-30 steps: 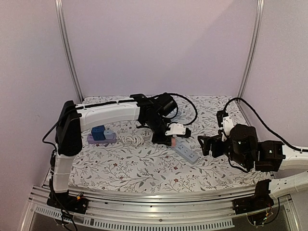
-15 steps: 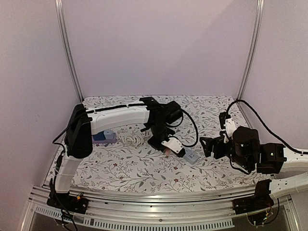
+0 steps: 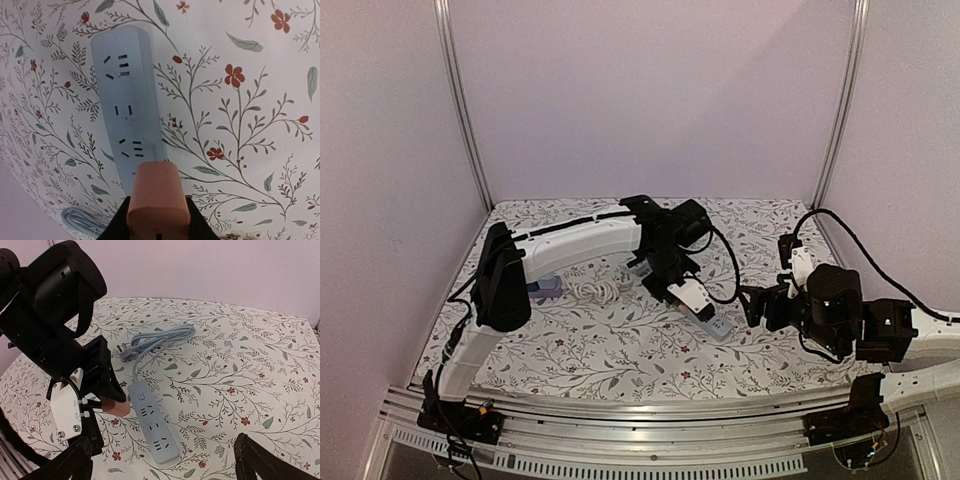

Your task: Insert the plug

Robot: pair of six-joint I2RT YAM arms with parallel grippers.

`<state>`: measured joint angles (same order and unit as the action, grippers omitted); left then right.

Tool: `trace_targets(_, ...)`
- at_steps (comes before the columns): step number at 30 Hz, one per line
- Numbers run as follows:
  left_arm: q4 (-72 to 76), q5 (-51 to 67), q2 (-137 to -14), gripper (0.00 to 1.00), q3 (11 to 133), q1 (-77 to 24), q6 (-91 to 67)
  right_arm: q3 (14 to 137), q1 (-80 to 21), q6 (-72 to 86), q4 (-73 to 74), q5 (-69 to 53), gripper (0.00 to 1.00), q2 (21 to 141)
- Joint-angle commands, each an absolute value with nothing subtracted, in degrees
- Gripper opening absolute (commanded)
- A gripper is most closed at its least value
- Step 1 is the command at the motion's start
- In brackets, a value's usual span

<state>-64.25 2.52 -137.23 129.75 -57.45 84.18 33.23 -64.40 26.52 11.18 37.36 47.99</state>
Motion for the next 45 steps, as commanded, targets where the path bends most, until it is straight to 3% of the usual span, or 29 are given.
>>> trace_targets(1,-64.1,4.6,-140.4,0.0,132.9,-57.1,85.4,32.0,-64.0,27.5,11.8,37.3,0.97,45.9)
trace_targets(45,-58.1,6.7,-142.0,0.0,129.1,-56.1,80.1,31.8,-64.1,28.5,12.6,38.0,0.97,45.8)
